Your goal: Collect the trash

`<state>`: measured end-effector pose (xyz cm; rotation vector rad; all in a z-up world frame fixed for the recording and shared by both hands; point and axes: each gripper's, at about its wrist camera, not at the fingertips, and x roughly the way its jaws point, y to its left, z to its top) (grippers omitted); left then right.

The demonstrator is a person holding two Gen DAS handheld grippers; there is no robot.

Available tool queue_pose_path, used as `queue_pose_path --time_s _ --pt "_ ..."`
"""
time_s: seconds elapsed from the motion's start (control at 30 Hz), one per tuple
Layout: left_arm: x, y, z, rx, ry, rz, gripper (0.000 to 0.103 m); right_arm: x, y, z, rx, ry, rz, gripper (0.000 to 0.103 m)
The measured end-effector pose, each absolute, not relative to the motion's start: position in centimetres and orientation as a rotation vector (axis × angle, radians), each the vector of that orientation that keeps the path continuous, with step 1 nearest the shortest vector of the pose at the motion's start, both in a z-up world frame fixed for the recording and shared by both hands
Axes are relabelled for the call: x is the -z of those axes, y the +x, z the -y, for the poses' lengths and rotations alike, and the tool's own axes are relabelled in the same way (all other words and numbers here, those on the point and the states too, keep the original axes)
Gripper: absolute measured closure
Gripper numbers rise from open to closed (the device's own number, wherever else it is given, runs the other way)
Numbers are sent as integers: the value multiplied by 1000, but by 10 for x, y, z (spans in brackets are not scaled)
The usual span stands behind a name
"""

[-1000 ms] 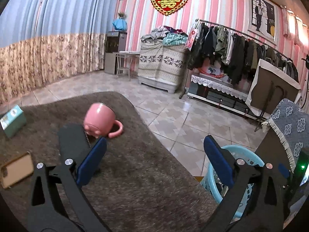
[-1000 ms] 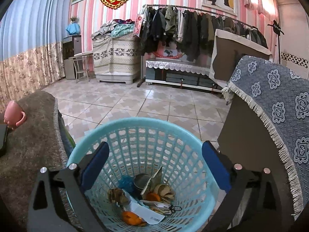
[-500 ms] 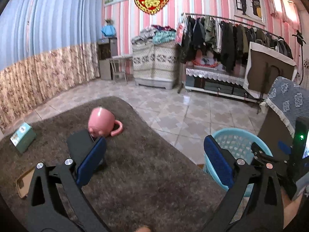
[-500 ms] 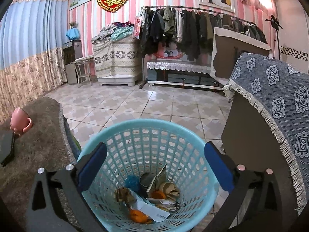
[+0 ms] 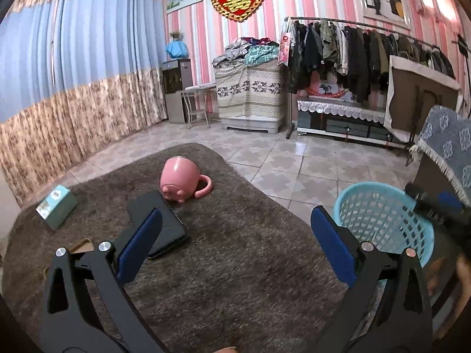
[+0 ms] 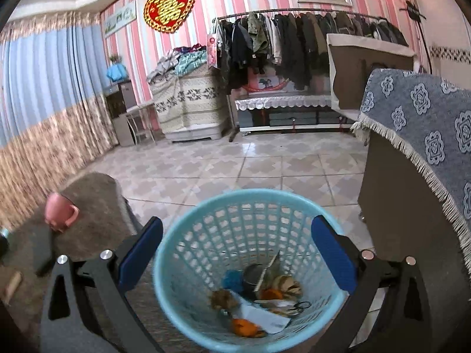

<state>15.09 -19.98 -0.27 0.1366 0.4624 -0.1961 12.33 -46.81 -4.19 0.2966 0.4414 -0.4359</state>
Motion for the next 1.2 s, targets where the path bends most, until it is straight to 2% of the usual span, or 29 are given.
queue_pose_path --time_s 0.2,0.43,0.83,1.2 --pt "-3 128 194 245 122 -454 5 20 106 440 429 218 -411 4" --pt "-4 109 163 274 48 -457 5 21 77 393 350 113 -439 4" --pt "13 78 110 194 27 -448 5 31 34 340 287 99 -447 4" --pt "14 57 86 148 18 -422 5 11 9 307 246 35 -388 4"
